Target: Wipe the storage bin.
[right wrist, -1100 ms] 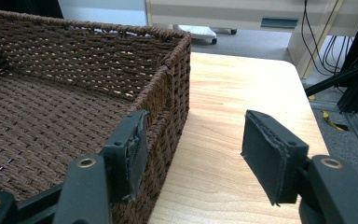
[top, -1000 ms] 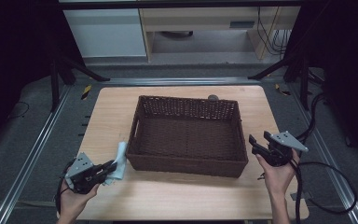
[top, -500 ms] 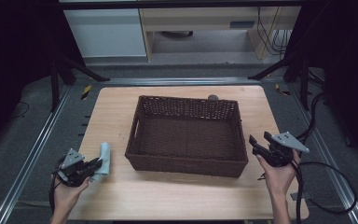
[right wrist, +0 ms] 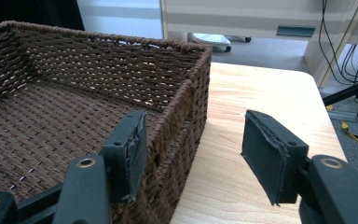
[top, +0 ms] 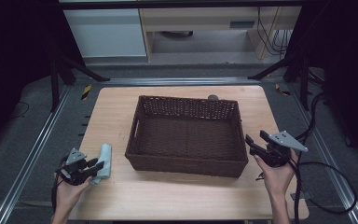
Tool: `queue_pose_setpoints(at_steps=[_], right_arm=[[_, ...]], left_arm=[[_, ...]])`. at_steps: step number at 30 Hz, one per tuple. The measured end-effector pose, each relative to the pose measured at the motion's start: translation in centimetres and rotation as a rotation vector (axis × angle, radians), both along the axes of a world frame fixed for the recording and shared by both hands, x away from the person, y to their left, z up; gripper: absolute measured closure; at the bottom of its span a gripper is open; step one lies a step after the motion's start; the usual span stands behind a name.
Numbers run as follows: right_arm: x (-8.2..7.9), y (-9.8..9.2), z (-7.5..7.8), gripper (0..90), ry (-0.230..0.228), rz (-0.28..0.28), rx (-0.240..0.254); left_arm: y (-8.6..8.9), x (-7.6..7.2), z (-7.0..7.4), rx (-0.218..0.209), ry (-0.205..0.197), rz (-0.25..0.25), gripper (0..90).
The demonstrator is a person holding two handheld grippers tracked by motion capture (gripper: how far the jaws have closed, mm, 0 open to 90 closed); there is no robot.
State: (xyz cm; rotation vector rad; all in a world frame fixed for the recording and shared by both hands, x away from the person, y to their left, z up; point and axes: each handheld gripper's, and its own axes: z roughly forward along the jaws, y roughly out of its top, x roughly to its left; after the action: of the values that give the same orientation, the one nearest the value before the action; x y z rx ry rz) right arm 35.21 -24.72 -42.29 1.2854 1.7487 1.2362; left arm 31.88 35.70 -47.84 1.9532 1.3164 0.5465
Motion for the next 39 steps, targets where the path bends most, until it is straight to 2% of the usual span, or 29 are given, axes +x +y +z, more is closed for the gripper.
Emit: queue_pose_setpoints(at_steps=[6, 11, 15, 20, 25, 27, 30, 34, 39], right_arm=[[0.1, 0.4, -0.1, 40.4, 0.019, 0.025, 0.003], [-0.1, 0.6, -0.1, 39.3, 0.032, 0.042, 0.007], [-0.3, 0.8, 0.1, 39.2, 0.034, 0.056, 0.005], [-0.5, 1.2, 0.3, 39.3, 0.035, 0.078, 0.0], [-0.4, 1.6, 0.0, 40.0, 0.056, 0.096, -0.016], [-0.4, 1.8, -0.3, 42.2, 0.072, 0.11, -0.025], [-0.2, 2.0, -0.7, 45.3, 0.087, 0.123, -0.037], [-0.1, 2.1, -0.9, 48.2, 0.1, 0.131, -0.048], [-0.2, 1.9, -0.7, 49.0, 0.097, 0.128, -0.04]], left_arm=[[-0.1, -0.5, 1.1, -0.069, -0.066, 0.017, 52.2], [-1.1, -1.0, 2.3, -0.121, -0.119, -0.005, 48.0], [-2.6, -0.9, 3.3, -0.118, -0.156, -0.028, 44.9], [-3.6, -0.3, 4.6, -0.13, -0.194, -0.043, 42.5], [-4.7, 0.5, 6.1, -0.18, -0.234, -0.047, 42.9], [-5.2, 0.8, 6.3, -0.198, -0.237, -0.057, 44.0], [-6.3, 1.4, 6.4, -0.2, -0.236, -0.074, 45.2], [-7.7, 2.0, 6.2, -0.173, -0.229, -0.095, 46.0], [-8.4, 2.5, 5.6, -0.151, -0.206, -0.108, 49.6]])
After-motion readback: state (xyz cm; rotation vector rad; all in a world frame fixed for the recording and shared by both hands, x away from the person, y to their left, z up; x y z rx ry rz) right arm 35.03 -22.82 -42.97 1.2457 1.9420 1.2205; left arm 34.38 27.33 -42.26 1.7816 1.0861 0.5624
